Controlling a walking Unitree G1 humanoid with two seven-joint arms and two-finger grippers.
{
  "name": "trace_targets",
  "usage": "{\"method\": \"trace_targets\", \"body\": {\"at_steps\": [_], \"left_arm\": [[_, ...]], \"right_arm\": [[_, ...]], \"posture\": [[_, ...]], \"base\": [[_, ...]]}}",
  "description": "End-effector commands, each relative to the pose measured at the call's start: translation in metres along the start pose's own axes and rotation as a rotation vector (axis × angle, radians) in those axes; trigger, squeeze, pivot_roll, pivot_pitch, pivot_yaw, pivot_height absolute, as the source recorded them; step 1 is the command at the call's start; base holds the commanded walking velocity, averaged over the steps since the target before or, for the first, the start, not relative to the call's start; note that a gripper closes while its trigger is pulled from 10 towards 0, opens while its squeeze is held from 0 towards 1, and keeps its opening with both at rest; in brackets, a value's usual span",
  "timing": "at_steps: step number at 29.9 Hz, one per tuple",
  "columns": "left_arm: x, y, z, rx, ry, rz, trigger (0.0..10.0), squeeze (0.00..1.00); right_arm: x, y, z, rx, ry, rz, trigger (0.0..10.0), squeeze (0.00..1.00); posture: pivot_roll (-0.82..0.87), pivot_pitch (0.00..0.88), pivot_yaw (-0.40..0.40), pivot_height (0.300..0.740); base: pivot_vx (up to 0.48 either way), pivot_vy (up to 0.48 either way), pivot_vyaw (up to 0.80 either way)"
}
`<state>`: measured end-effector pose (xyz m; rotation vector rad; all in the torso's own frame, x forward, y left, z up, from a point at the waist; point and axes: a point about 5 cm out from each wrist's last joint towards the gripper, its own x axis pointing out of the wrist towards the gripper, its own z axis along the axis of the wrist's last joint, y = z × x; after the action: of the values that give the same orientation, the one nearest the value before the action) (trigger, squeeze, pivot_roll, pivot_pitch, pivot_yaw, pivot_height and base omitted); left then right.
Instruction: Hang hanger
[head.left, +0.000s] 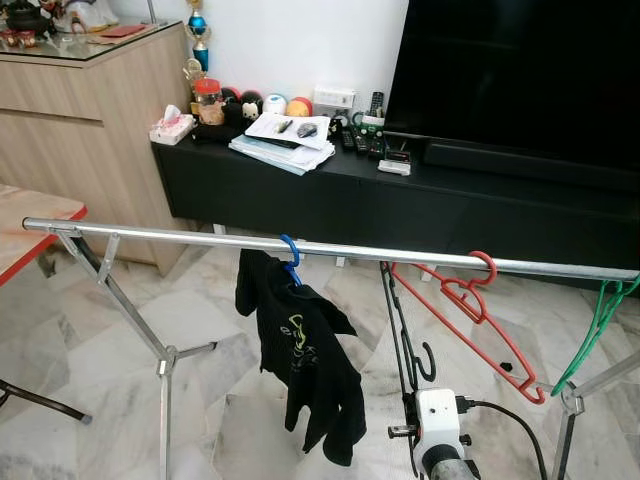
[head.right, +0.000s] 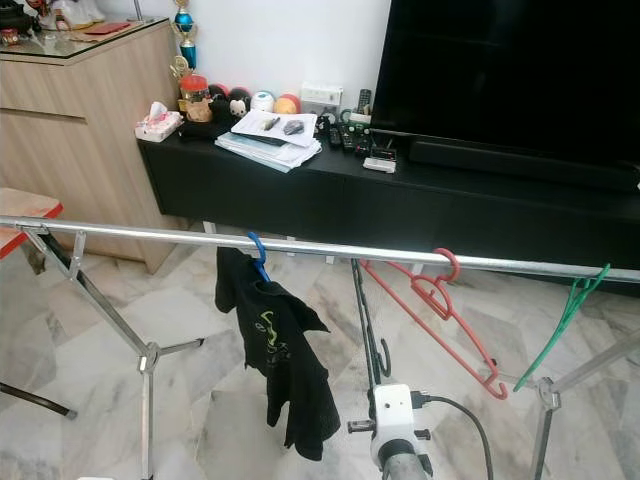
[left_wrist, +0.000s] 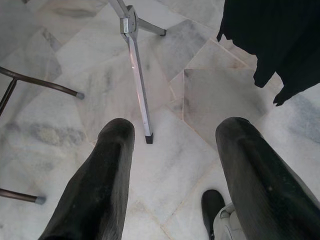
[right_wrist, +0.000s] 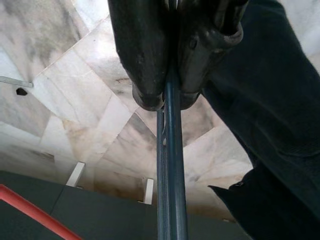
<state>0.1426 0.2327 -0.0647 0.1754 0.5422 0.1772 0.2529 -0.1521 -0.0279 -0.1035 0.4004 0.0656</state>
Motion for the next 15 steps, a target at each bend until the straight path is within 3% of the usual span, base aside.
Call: {"method": "trace_targets", "body": {"at_steps": [1,6,7,10,15], "left_arm": [[-0.003,0.002,-0.006,0.0,0.031,-0.001,10.0,0.0],[-0.002,0.001,-0.007,0.0,0.051,-0.01,10.0,0.0],[-0.001,0.0,-0.007,0.0,0.055,-0.014,10.0,0.0],[0.0,0.0,-0.007,0.0,0.058,-0.017,10.0,0.0],[0.001,0.0,-0.007,0.001,0.067,-0.019,10.0,0.0]], "right_arm": [[-0.002,-0.003,-0.005,0.012,0.025,-0.024,10.0,0.0],[-0.004,-0.004,-0.013,0.142,0.075,-0.083,10.0,0.0],[-0.004,-0.002,-0.018,0.161,0.139,-0.058,10.0,0.0],[-0.004,0.0,-0.021,0.164,0.174,-0.034,10.0,0.0],[-0.004,0.001,-0.027,0.085,0.279,0.011,10.0,0.0]], "posture": [[0.1,0.0,-0.046,0.74],[0.1,0.0,-0.042,0.74],[0.09,0.0,-0.042,0.74],[0.1,0.0,-0.042,0.74],[0.09,0.0,-0.044,0.74]], "base": [[0.0,0.0,0.0],[0.0,0.0,0.0],[0.0,0.0,0.0],[0.0,0.0,0.0],[0.0,0.0,0.0]]}}
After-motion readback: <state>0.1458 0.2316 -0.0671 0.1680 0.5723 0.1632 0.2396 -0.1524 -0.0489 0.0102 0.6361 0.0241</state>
